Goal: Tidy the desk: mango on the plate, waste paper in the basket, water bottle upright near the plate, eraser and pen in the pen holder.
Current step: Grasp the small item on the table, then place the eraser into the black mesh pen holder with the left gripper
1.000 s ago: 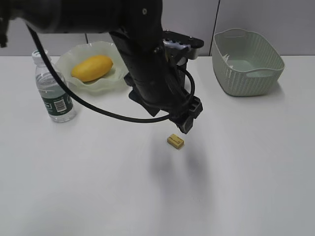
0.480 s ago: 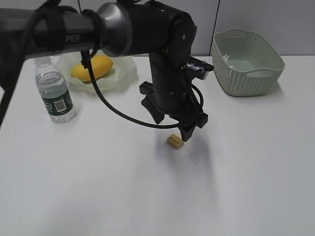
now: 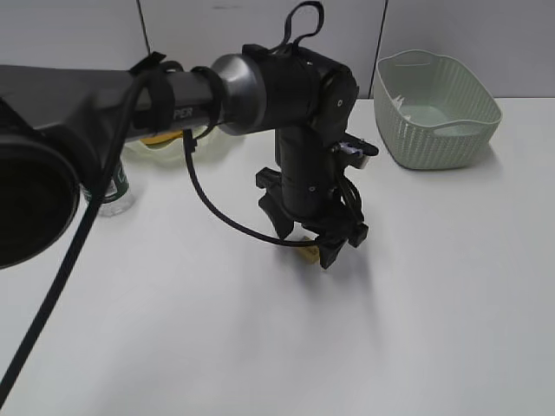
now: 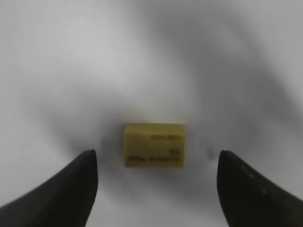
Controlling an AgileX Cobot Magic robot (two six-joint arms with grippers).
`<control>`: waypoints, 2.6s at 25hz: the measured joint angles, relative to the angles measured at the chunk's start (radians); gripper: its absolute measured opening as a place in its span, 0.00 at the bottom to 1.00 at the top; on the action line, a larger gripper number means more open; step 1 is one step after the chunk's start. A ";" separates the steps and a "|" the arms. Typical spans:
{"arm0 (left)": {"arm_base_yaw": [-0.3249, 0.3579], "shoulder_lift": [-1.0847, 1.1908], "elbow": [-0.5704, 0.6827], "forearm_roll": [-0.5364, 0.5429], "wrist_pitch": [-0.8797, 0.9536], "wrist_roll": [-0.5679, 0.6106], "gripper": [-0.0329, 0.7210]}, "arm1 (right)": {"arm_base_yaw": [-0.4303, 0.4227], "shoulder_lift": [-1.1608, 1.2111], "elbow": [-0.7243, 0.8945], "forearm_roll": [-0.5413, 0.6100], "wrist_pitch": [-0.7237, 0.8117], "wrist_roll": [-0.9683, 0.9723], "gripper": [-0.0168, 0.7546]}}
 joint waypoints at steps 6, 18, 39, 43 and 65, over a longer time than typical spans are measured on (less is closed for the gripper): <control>0.009 0.033 -0.004 0.001 -0.013 0.000 0.82 | 0.000 0.000 0.001 0.000 0.000 0.000 0.59; 0.010 0.041 -0.007 0.035 -0.090 -0.021 0.47 | 0.000 0.000 0.001 0.000 0.000 0.000 0.59; 0.037 0.003 -0.353 0.094 0.029 -0.021 0.43 | 0.000 0.000 0.001 0.000 0.000 0.000 0.58; 0.087 -0.002 -0.449 0.108 -0.014 -0.021 0.43 | 0.000 0.000 0.001 0.000 0.000 0.000 0.58; 0.173 0.100 -0.463 0.130 -0.276 -0.021 0.72 | 0.000 0.000 0.001 0.000 0.000 0.000 0.58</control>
